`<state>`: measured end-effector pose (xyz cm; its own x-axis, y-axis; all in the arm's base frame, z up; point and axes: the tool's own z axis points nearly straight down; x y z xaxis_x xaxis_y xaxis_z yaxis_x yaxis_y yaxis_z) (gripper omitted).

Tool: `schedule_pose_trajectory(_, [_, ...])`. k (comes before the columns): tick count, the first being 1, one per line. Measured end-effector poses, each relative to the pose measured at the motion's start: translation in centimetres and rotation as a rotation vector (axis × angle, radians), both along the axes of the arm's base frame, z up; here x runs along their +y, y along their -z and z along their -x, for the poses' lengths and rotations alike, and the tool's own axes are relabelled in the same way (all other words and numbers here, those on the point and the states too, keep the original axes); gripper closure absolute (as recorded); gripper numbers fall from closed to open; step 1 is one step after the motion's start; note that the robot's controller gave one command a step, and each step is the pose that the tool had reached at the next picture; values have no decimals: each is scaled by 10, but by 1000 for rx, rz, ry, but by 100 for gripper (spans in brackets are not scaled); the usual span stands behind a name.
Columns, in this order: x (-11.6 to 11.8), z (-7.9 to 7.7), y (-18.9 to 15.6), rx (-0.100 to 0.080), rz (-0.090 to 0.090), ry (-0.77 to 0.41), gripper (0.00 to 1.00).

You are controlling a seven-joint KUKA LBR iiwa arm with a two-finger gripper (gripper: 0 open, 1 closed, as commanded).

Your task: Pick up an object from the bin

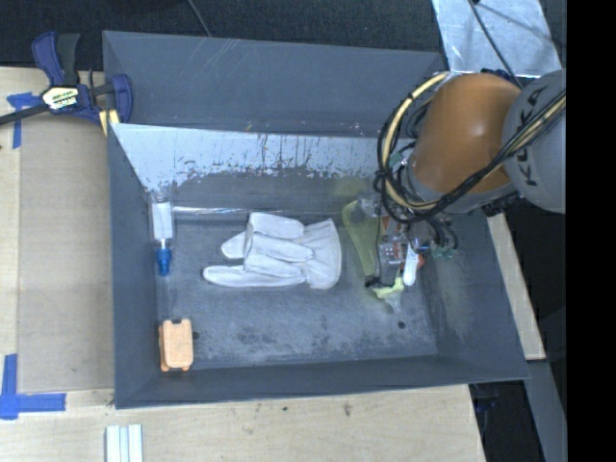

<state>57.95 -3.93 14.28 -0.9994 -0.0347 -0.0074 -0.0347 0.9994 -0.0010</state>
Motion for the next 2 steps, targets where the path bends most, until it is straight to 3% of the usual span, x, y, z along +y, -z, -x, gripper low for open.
schedule_pose_trajectory(2, [50, -11, 71, 2, -1, -136, 0])
